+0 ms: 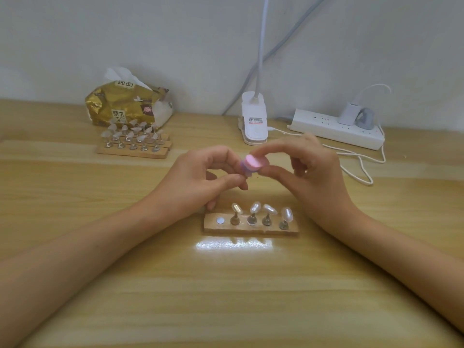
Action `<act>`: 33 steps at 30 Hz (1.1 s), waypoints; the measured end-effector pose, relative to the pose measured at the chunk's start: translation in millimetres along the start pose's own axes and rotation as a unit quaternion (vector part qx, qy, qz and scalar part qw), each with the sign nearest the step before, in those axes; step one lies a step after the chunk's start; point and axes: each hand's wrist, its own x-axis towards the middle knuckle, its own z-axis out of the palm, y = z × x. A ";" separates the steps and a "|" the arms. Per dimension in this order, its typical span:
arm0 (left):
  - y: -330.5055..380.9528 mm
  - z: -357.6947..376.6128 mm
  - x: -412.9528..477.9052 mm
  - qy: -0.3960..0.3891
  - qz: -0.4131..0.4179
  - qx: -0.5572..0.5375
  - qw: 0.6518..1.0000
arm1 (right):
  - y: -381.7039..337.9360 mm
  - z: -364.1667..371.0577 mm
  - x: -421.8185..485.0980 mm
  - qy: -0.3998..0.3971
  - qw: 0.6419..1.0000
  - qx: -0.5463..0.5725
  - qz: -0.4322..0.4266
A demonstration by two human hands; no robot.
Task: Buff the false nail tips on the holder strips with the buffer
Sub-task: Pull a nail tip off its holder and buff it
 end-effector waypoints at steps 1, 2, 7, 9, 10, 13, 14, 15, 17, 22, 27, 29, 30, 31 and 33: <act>0.2 0.2 -0.6 -0.001 0.002 0.000 1.000 | -2.2 0.6 -0.7 -0.009 0.999 -0.011 -0.029; 0.6 0.4 -1.0 -0.003 0.002 0.001 1.000 | -3.8 1.3 -1.0 -0.018 0.998 -0.016 -0.051; 0.1 -1.1 -0.1 -0.005 -0.004 -0.002 1.000 | -4.5 0.7 -1.1 -0.005 1.000 -0.008 -0.028; 0.3 -0.7 -0.6 -0.006 -0.004 -0.003 1.000 | -6.1 2.6 -1.8 -0.024 0.997 -0.025 -0.063; 0.8 -0.7 -0.3 -0.005 -0.007 -0.002 1.000 | -5.2 2.4 -1.4 -0.018 0.999 -0.020 -0.043; 0.9 -1.1 -0.3 -0.009 -0.007 -0.009 1.000 | -3.3 0.1 -1.0 0.003 1.000 -0.005 0.002; 1.3 -0.9 -0.7 -0.011 -0.005 -0.010 1.000 | -4.5 0.7 -1.8 -0.004 1.000 -0.014 -0.020; 1.4 -0.6 -1.1 -0.011 -0.005 -0.008 1.000 | -5.6 1.3 -2.2 -0.012 0.999 -0.020 -0.042; 1.4 -0.1 -0.8 -0.009 -0.007 -0.003 1.000 | -4.4 1.1 -1.2 -0.007 0.999 -0.016 -0.028; 2.6 -0.9 -0.5 -0.011 -0.011 -0.017 1.000 | -5.5 1.5 -2.1 -0.006 0.998 -0.035 -0.057; 1.6 -0.8 0.2 -0.007 -0.014 -0.019 1.000 | -4.1 0.9 -0.8 0.005 0.999 -0.024 -0.027; 2.6 -0.4 -0.5 -0.007 -0.017 -0.019 1.000 | -5.5 2.0 -1.4 -0.010 0.997 -0.036 -0.072; 3.2 -0.2 -0.4 -0.005 -0.018 -0.019 1.000 | -4.2 1.6 -1.4 -0.005 0.998 -0.033 -0.060; 3.0 -0.2 -0.3 -0.004 -0.019 -0.020 1.000 | -2.9 0.9 -0.8 0.005 0.999 -0.025 -0.033; 2.7 -0.7 -0.1 -0.004 -0.018 -0.018 1.000 | -2.7 0.7 -0.9 0.008 0.999 -0.025 -0.023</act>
